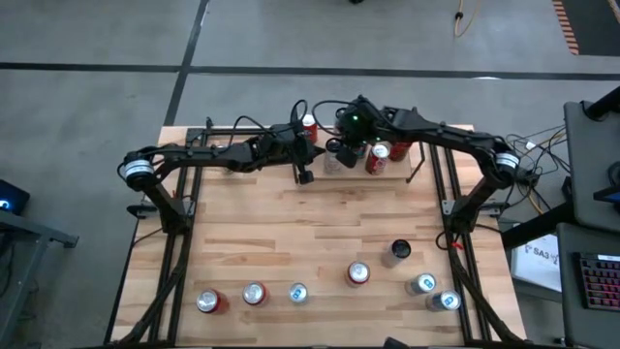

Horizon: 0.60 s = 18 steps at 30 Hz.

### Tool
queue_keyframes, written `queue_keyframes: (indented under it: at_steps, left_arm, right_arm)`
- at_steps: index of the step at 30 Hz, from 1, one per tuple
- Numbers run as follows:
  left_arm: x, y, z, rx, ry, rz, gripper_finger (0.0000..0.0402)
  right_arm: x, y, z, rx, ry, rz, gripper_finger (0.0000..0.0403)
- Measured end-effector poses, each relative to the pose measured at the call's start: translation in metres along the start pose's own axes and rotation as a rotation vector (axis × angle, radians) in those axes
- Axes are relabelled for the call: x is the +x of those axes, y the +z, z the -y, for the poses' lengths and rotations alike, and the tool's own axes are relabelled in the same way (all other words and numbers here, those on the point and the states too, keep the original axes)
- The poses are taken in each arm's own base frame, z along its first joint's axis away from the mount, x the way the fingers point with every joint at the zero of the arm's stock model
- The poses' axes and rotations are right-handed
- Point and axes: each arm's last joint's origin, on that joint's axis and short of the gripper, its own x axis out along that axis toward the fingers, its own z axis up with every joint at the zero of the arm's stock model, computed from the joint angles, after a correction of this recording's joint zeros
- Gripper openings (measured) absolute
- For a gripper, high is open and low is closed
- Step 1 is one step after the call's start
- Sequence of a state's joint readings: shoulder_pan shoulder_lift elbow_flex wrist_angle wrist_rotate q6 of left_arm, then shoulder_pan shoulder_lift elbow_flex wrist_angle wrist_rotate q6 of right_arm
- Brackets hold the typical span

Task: Place canned beverage on shelf
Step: Put the white soda can on the shelf

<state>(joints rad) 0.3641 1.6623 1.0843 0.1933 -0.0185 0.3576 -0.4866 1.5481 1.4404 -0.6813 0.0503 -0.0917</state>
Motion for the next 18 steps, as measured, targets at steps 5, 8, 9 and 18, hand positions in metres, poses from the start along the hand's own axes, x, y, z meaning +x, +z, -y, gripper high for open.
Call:
queue_keyframes:
  at_steps: [5,8,9,18]
  left_arm:
    - [-0.001,0.001,-0.001,0.000,0.017,-0.003,0.0000]
    - [-0.007,0.005,-0.004,-0.001,0.050,-0.003,0.0000]
    - [-0.011,0.007,-0.005,0.001,0.052,-0.001,0.0000]
    - [-0.054,0.029,-0.013,0.045,0.076,0.053,0.0000]
  right_arm:
    - [-0.014,0.002,0.001,0.006,-0.003,0.034,0.0012]
    - [-0.026,0.003,0.002,0.019,-0.009,0.070,0.0012]
    - [-0.030,0.004,0.001,0.019,-0.009,0.086,0.0012]
    - [-0.035,0.016,-0.014,-0.023,0.058,0.217,0.0012]
